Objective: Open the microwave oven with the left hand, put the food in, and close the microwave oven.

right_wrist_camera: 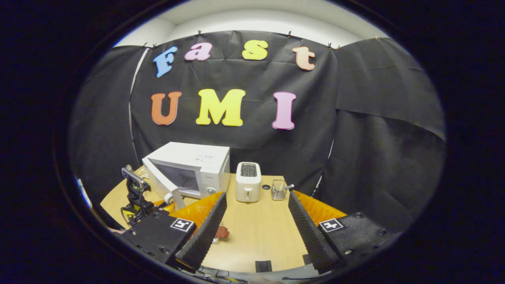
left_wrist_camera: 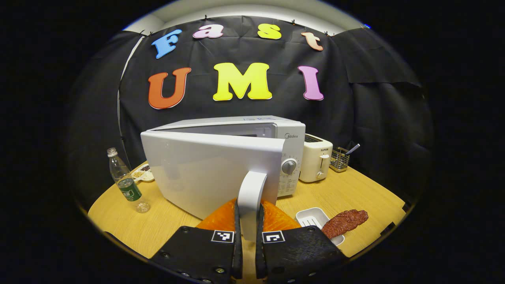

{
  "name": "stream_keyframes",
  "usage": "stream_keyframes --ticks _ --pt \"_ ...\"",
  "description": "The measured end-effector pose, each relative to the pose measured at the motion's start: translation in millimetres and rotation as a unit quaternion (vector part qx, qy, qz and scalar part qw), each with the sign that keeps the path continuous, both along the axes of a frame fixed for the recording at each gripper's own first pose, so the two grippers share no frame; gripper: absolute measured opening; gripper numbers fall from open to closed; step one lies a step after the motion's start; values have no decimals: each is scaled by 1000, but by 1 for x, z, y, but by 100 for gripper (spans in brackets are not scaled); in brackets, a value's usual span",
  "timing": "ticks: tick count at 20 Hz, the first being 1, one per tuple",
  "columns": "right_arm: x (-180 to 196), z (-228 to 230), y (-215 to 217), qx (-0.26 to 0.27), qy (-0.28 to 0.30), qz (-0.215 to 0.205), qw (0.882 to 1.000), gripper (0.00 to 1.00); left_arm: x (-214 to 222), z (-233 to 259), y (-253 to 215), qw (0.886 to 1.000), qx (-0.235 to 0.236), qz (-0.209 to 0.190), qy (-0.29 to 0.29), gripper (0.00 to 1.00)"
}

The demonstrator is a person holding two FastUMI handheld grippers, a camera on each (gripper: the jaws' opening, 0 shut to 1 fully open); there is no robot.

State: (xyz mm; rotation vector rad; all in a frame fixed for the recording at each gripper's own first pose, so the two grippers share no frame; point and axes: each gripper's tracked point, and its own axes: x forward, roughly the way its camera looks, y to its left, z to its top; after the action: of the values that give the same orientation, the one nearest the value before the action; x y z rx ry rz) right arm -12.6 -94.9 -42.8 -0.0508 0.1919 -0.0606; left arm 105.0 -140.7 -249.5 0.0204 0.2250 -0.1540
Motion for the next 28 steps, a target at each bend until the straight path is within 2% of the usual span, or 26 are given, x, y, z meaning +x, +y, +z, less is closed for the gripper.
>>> stream_keyframes --ticks 1,3,4,6,7,8,9,12,13,15,16,17,18,19,21,22,23,24,25,26,27,28 --pt "0 -1 5 0 -1 4 1000 94 -8 -2 8 1000 3 2 2 12" --pt "-2 -2 16 1 -4 13 1000 94 -25 -4 26 1000 7 8 7 12" --pt "-4 -3 22 1 -3 16 1000 100 -34 -4 36 1000 10 11 9 12" --pt "-6 -7 34 5 -2 24 1000 100 -48 -6 57 1000 17 21 14 12" --pt "-7 -9 41 9 -2 27 1000 94 -56 -7 69 999 20 28 16 12" --pt "-8 -11 47 12 -2 30 999 100 -63 -8 80 999 24 32 16 12" --pt "-10 -14 55 16 0 33 999 100 -68 -9 89 999 29 35 18 12" --pt "-12 -23 76 23 7 41 999 100 -82 -10 117 997 58 41 17 19" --pt "-12 -27 82 24 12 44 999 100 -85 -10 125 997 64 46 19 27" --pt "-13 -29 93 30 11 47 998 100 -89 -13 141 996 62 52 27 21" --pt "-13 -29 99 33 11 49 998 100 -91 -12 146 996 58 51 32 33" --pt "-13 -31 104 33 11 50 998 94 -93 -11 152 996 58 51 34 35" --pt "-12 -32 109 33 10 52 998 100 -95 -10 156 997 54 44 35 44" --pt "-11 -34 114 32 12 54 998 100 -97 -5 159 998 47 37 30 49" --pt "-9 -37 124 35 14 61 997 100 -101 -2 169 998 51 31 28 49" --pt "-8 -38 129 35 16 64 997 100 -103 -1 181 997 58 37 23 57" --pt "-6 -40 132 37 16 64 997 94 -103 -1 189 997 58 41 22 58" --pt "-4 -40 135 40 15 67 997 100 -104 -3 196 997 54 40 26 80" --pt "-2 -42 138 41 15 68 997 100 -107 -2 203 997 55 42 25 82" --pt "1 -45 140 39 18 69 997 94 -110 -1 211 997 61 43 21 82" --pt "1 -49 142 38 21 69 997 100 -113 -2 222 996 66 50 21 82" --pt "4 -53 142 40 23 68 997 94 -114 -3 231 996 64 55 22 85"
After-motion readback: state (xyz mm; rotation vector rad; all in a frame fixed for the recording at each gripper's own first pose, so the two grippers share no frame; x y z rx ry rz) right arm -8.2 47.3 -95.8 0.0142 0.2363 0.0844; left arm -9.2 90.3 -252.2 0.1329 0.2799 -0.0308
